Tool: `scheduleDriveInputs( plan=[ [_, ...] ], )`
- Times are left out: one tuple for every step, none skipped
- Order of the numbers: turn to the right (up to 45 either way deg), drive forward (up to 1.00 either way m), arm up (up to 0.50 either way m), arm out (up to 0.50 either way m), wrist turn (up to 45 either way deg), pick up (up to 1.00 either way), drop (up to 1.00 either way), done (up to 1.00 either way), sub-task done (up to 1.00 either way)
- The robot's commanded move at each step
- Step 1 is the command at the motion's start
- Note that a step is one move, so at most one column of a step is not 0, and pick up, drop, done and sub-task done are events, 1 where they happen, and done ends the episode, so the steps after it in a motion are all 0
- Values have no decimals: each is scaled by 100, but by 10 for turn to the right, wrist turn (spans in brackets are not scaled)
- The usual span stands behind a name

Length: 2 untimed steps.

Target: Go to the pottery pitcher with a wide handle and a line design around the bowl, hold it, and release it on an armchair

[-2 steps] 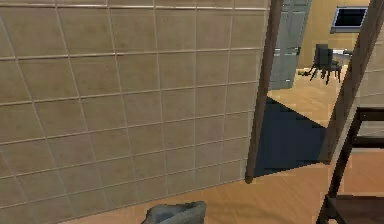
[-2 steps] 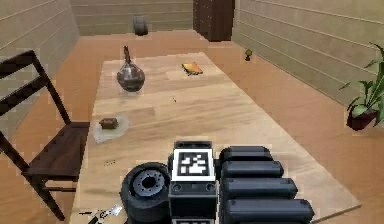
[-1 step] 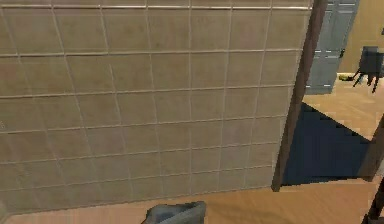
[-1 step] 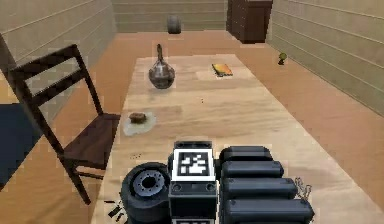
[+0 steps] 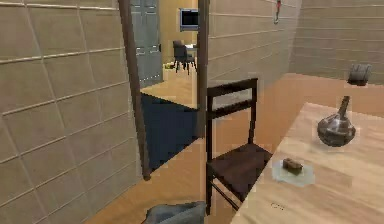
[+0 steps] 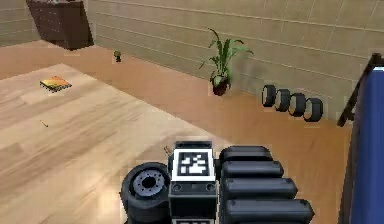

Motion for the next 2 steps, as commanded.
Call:
scheduleDriveInputs(
  plan=[
    [-450, 0, 0, 0, 0, 0, 0, 0, 0],
    [-60, 0, 0, 0, 0, 0, 0, 0, 0]
  ],
)
